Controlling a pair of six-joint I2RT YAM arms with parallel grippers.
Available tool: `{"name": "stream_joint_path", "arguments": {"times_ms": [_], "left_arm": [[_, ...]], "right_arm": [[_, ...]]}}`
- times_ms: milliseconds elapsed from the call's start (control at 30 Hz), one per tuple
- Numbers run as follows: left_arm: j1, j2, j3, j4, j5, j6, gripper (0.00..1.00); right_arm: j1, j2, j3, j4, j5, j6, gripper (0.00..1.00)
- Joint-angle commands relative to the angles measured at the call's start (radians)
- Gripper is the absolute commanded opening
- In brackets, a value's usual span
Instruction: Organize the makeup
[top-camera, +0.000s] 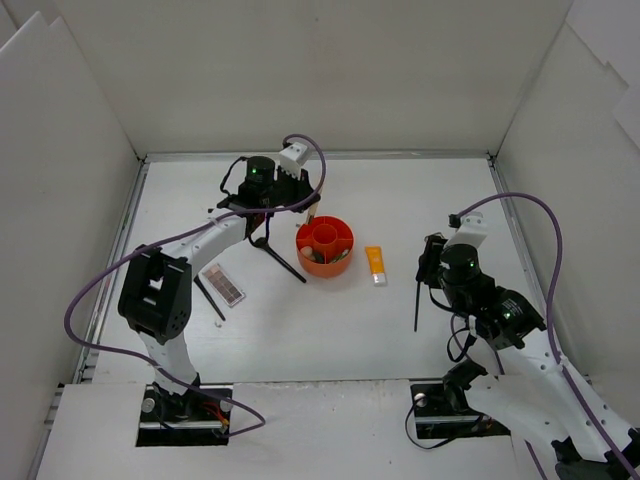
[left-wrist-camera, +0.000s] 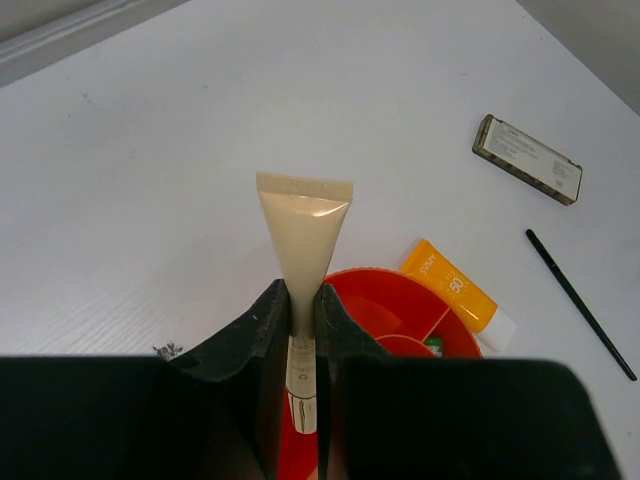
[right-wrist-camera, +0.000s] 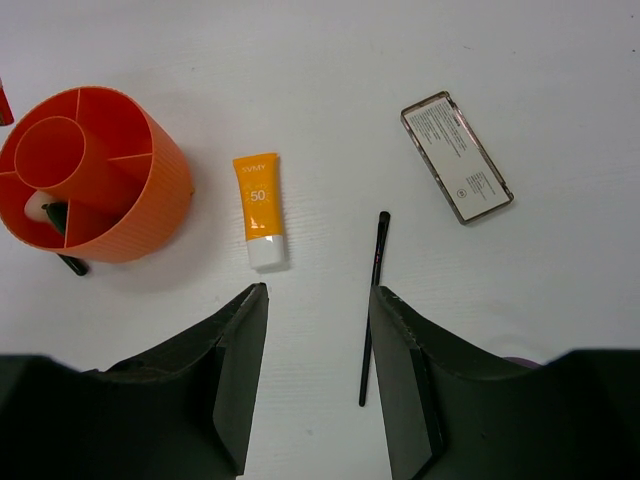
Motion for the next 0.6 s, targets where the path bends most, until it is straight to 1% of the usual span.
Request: {"name": "stream_joint_path", "arguments": {"times_ms": [0,167,267,367,400,567], "left_arm": [[-0.002,-0.037,0.004,0.113,0.024,0.017,0.00],[-0.011,-0.036,-0.030,0.150,0.009,0.023,0.01],[-0.020,-0.043,-0.048,0.150,-0.008,0.037,0.04],[-0.030,-0.057,-0.071,0.148,-0.026,0.048,0.11],[-0.030,-0.060,-0.077,0.153,-0.031,0.049,0.15],[-0.030,-0.068,-0.106,0.162,-0.042,0.048,0.22]], "right_arm": [[-0.004,0.015,0.002,0.052,0.022,-0.009,0.42],[-0.004,0.009,-0.004,0.054,0.022,-0.008,0.42],[-0.005,0.001,-0.008,0.052,0.022,-0.006,0.42],[-0.004,-0.001,-0.014,0.052,0.017,-0.001,0.42],[-0.004,0.001,-0.016,0.054,0.015,-0.001,0.42],[-0.004,0.013,-0.025,0.052,0.002,0.003,0.42]]}}
